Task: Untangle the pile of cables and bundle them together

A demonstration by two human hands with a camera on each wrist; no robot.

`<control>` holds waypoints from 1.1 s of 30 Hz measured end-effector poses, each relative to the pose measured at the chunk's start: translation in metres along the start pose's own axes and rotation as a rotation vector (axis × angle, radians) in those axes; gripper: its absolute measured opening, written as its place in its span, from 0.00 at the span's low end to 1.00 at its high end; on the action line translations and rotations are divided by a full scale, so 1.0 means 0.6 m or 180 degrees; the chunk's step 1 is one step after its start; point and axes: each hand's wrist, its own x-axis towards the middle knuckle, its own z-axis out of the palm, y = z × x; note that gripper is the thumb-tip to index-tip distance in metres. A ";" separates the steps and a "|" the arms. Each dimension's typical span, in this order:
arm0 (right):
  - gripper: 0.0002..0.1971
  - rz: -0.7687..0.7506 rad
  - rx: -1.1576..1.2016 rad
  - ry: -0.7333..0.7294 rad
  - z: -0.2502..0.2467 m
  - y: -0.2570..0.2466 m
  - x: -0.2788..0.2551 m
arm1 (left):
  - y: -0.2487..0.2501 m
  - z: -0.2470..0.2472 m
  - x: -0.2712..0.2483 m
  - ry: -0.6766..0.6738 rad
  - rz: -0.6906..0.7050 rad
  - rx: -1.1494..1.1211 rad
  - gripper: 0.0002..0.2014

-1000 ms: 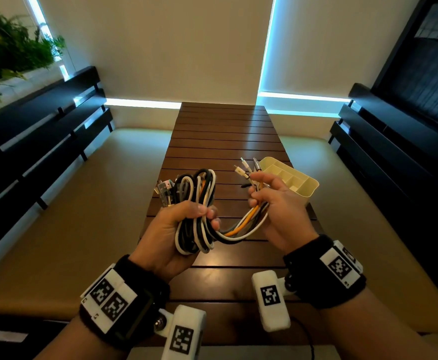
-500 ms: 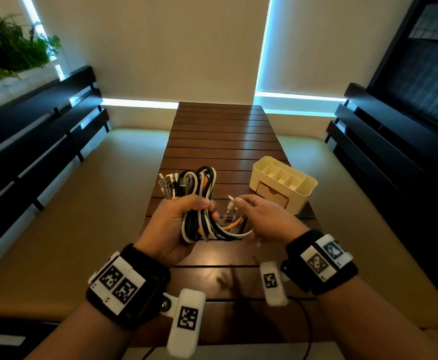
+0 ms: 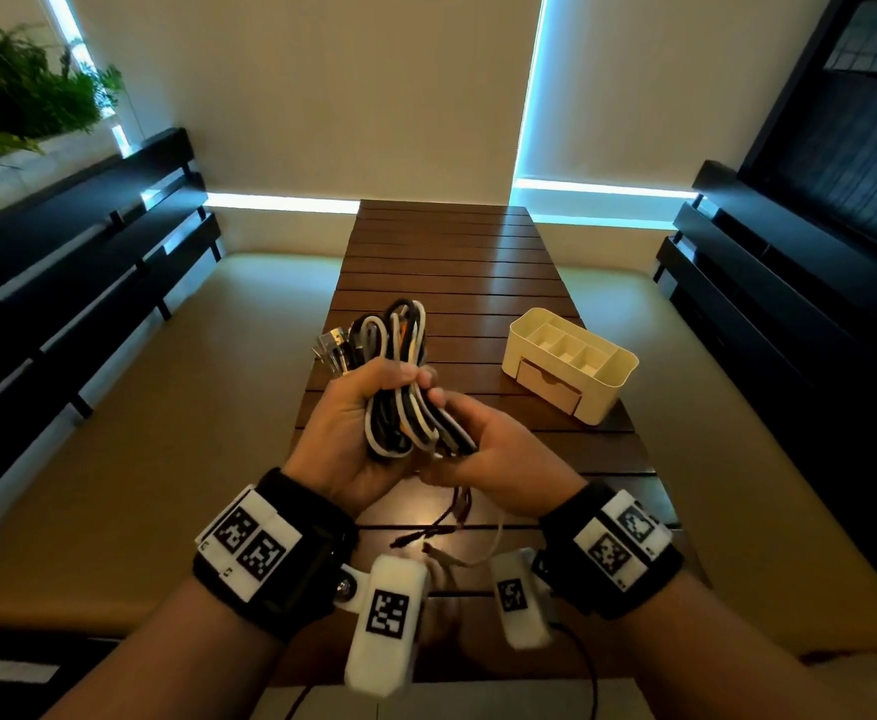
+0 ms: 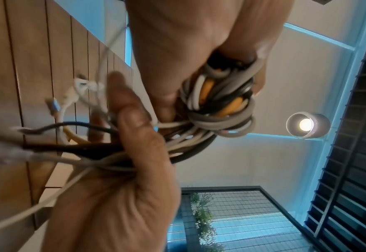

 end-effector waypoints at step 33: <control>0.29 -0.0924 -0.0576 0.0500 -0.022 -0.086 -0.005 | -0.015 0.022 0.005 0.0136 0.0479 0.0865 0.13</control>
